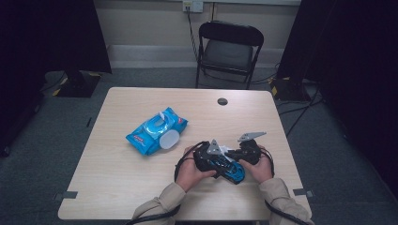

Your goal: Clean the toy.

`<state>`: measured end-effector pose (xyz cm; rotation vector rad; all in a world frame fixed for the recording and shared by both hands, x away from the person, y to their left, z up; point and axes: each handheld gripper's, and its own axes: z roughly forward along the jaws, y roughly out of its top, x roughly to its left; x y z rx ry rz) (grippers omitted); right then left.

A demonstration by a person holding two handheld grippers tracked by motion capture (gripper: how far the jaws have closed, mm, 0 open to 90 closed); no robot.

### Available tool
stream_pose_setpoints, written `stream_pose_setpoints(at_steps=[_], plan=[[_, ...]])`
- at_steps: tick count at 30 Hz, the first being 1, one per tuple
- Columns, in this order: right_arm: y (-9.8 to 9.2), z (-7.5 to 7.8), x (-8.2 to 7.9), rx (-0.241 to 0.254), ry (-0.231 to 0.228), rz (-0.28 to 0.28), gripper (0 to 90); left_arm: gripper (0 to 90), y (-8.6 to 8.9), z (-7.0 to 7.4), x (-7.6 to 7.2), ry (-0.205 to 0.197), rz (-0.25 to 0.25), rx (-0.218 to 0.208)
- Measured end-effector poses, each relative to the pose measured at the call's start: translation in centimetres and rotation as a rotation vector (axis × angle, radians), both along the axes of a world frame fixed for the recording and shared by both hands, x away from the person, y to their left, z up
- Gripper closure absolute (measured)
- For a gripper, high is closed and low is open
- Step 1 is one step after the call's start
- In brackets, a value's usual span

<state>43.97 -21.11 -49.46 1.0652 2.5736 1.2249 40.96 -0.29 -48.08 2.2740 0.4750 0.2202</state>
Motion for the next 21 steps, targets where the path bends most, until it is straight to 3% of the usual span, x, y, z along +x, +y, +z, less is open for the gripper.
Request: stream_pose_setpoints(at_steps=[14,17,21], plan=[[-2.6,0.0,-2.1,0.006,-0.041,-0.025,83.3,24.5,-0.5,0.0,-0.3,-0.005,-0.022,-0.004],[-2.9,0.1,-2.3,-0.027,-0.047,-0.021,83.3,24.7,-0.4,0.1,-0.3,-0.007,-0.015,0.005],[-3.5,0.1,-2.8,-0.026,-0.040,-0.022,83.6,24.7,-0.4,0.1,-0.3,-0.009,-0.021,0.003]])
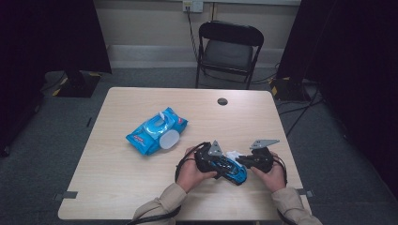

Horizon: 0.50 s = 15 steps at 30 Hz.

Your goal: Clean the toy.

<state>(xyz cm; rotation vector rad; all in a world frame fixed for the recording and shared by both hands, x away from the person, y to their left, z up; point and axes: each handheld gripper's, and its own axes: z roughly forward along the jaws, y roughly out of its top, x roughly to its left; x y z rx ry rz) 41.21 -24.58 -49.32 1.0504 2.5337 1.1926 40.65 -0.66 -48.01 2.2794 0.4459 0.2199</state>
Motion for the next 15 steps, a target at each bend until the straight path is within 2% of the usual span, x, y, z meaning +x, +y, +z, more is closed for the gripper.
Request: stream_pose_setpoints(at_steps=[9,15], plan=[[-1.9,-0.2,-1.5,0.016,-0.014,-0.017,83.5,24.7,-0.2,0.1,0.0,0.004,-0.006,0.005],[-2.5,0.1,-2.4,-0.024,-0.032,-0.019,83.5,24.7,-0.3,0.1,0.0,0.006,-0.007,0.011]])
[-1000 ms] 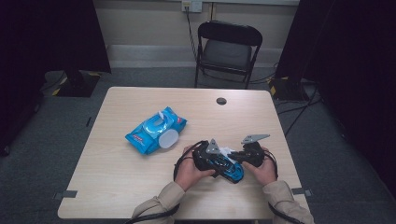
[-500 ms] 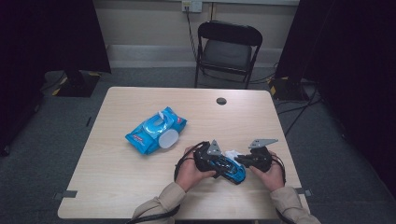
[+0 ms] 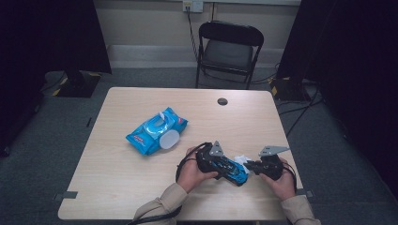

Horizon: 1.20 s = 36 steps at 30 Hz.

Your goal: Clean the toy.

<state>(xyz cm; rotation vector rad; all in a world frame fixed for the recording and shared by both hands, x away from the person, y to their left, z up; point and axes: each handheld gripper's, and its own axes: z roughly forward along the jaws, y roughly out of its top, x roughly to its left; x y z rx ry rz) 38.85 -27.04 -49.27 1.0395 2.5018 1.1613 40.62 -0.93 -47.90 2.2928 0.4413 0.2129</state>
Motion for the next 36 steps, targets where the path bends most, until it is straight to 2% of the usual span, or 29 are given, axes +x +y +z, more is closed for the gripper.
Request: stream_pose_setpoints(at_steps=[11,15,20,25,30,36], plan=[[-1.5,0.5,-1.5,-0.016,0.000,0.015,83.5,24.6,0.1,0.0,0.0,-0.005,0.006,0.001],[-2.3,1.5,-1.5,0.032,-0.036,-0.023,83.5,24.6,0.2,0.0,0.0,-0.007,0.010,-0.002],[-2.5,2.9,-0.1,0.116,-0.079,-0.086,83.5,24.7,0.2,-0.1,-0.1,-0.008,0.013,-0.007],[-0.4,2.9,2.6,0.124,-0.081,-0.097,83.5,24.7,0.2,0.0,-0.1,-0.007,0.012,-0.004],[2.8,2.2,5.1,0.098,-0.066,-0.091,83.4,24.7,0.2,-0.1,-0.1,-0.007,0.010,-0.005],[6.1,1.2,6.7,0.089,-0.030,-0.058,83.4,24.6,0.2,-0.1,0.0,-0.007,0.007,-0.005]])
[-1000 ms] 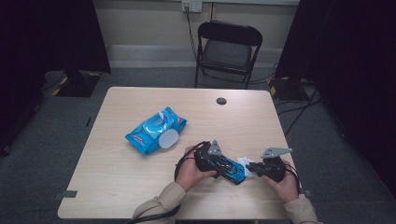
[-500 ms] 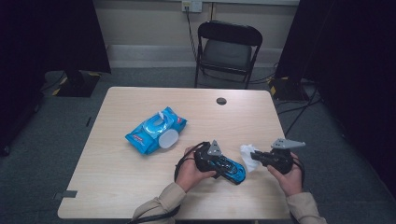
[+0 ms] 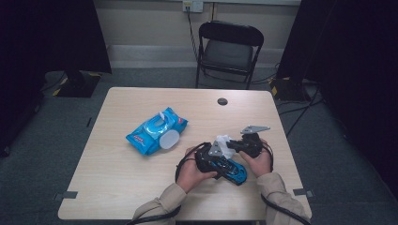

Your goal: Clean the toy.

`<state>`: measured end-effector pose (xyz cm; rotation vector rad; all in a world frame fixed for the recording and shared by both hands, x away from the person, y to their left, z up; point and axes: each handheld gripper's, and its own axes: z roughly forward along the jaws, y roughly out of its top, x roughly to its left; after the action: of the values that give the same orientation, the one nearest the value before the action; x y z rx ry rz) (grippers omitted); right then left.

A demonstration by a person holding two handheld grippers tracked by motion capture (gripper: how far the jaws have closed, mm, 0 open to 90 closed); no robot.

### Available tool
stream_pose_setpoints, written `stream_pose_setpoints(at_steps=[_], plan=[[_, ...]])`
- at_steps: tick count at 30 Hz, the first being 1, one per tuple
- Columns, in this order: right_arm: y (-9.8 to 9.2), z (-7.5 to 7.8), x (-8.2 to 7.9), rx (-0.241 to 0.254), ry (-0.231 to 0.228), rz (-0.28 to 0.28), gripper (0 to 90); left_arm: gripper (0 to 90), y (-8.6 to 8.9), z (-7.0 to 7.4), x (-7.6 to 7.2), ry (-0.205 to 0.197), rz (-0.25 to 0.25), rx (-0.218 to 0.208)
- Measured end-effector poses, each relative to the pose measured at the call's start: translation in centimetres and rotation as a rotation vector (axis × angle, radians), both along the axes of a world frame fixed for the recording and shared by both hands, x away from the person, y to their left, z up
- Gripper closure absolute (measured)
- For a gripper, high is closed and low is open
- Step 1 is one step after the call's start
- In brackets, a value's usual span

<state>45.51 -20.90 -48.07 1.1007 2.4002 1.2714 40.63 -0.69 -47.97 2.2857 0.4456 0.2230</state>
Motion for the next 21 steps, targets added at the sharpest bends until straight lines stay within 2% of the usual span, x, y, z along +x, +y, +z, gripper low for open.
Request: stream_pose_setpoints(at_steps=[2,6,9,15,21], plan=[[1.4,-0.5,0.2,-0.021,0.011,0.031,83.2,24.6,0.0,0.0,0.0,0.001,0.003,-0.006],[2.1,-1.3,0.2,-0.010,0.037,0.051,83.1,24.6,0.0,0.0,0.0,-0.001,0.002,-0.001],[2.6,-1.8,0.0,-0.028,0.046,0.075,83.2,24.6,0.0,0.0,0.0,-0.001,0.005,-0.004],[2.1,-1.7,-0.2,-0.025,0.061,0.094,83.5,24.6,0.0,0.0,-0.1,-0.001,0.009,-0.006],[1.3,-1.6,-0.6,-0.041,0.054,0.122,83.6,24.7,0.0,0.0,0.0,0.001,0.006,-0.001]])
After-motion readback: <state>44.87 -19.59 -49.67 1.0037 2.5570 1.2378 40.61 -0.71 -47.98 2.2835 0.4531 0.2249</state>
